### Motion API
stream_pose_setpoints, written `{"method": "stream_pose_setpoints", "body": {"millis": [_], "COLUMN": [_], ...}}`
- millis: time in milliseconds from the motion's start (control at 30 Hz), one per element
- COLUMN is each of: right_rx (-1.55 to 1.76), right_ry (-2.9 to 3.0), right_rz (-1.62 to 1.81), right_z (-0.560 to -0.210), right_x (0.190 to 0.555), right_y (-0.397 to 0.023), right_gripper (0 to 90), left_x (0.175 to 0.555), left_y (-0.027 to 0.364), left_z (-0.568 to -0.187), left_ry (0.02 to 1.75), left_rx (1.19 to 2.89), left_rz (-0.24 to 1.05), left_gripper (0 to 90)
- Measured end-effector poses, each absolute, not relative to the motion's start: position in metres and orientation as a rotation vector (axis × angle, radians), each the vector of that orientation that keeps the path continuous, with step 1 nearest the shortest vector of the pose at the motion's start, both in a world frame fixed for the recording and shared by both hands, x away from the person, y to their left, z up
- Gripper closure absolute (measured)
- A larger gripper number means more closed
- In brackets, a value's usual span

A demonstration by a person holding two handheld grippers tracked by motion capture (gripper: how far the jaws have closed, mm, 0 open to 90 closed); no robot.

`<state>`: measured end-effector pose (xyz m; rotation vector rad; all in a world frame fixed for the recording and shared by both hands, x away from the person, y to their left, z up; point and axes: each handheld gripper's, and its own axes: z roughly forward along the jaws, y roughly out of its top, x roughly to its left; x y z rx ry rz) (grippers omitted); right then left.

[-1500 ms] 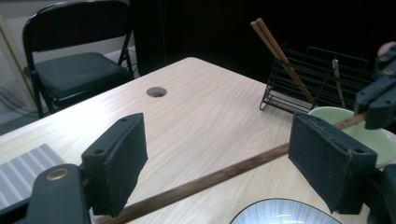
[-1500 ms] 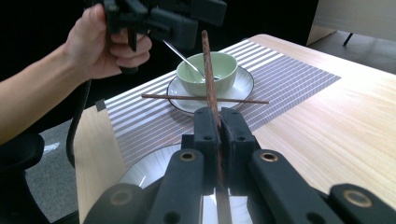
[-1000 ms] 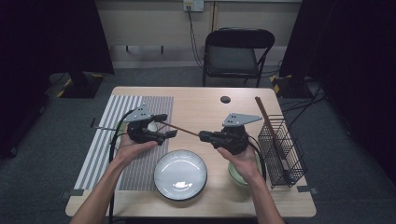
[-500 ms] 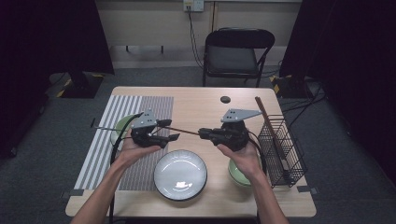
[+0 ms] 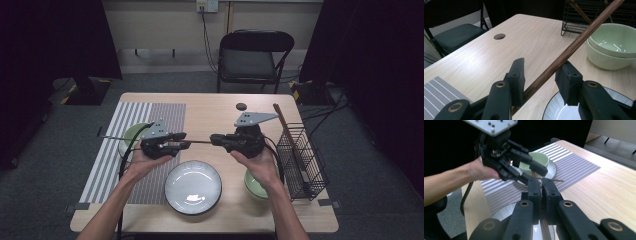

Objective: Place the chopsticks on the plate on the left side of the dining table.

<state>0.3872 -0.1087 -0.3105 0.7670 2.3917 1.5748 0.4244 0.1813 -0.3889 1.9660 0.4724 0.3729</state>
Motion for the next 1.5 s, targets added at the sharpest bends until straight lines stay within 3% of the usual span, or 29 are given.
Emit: {"method": "stream_pose_setpoints", "body": {"millis": [633,1100,1367,1500], "right_rx": [0.735,0.779,0.801,0.804], "right_ry": [2.306,2.238,2.238,2.232], "right_rz": [1.707,1.733,1.789,1.817], "right_z": [-0.277,-0.282,-0.304,-0.309], "right_x": [0.413,0.419,0.417,0.419], "right_y": [-0.098,-0.097,-0.087,-0.079], "right_gripper": [83.9,58.9,65.5,79.4], "left_x": [0.415,0.407,0.414,0.413], "left_y": [0.168,0.166,0.171,0.169], "left_z": [-0.401,-0.396,-0.395,-0.396], "left_ry": [0.393,0.391,0.437,0.438], "left_rx": [1.966,1.886,1.825,1.819], "left_rz": [0.205,0.126,0.078,0.07], "left_gripper": [80.4,84.7,84.7,84.6]}}
